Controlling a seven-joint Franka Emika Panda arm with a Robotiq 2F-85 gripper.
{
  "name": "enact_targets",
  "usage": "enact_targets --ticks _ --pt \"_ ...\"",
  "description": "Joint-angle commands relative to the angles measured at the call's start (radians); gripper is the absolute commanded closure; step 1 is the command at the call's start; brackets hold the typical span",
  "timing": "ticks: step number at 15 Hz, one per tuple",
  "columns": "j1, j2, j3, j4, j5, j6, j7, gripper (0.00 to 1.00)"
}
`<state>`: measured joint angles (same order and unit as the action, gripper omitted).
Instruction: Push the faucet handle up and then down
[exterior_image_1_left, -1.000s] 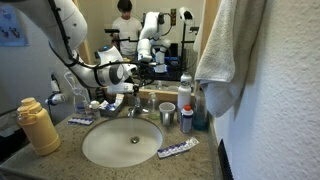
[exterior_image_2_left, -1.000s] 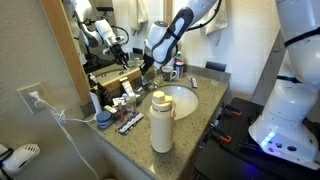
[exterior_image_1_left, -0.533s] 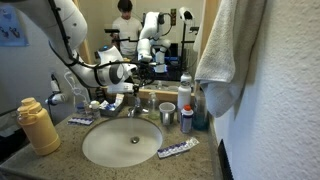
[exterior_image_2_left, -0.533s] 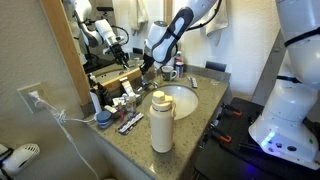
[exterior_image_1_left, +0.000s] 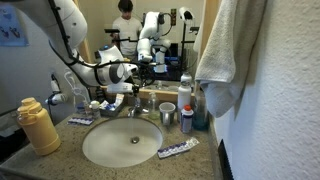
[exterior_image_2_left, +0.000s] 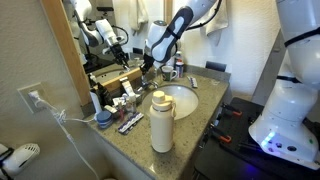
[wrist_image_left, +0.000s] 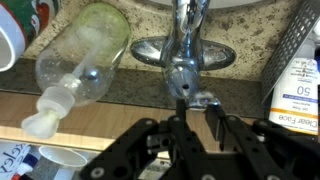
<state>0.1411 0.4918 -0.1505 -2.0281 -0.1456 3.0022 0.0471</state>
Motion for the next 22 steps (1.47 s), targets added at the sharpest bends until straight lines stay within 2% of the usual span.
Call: enact_targets --ticks 1,8,22 --pt "-0.003 -0.049 0.000 -0.029 0.010 -0.065 0.019 0.93" --pt "-0.002 -0.051 -0.013 -0.059 0.014 -0.090 0.046 0.93" --pt "-0.151 -0.043 0.119 -0.129 0.138 -0.133 0.011 0.93"
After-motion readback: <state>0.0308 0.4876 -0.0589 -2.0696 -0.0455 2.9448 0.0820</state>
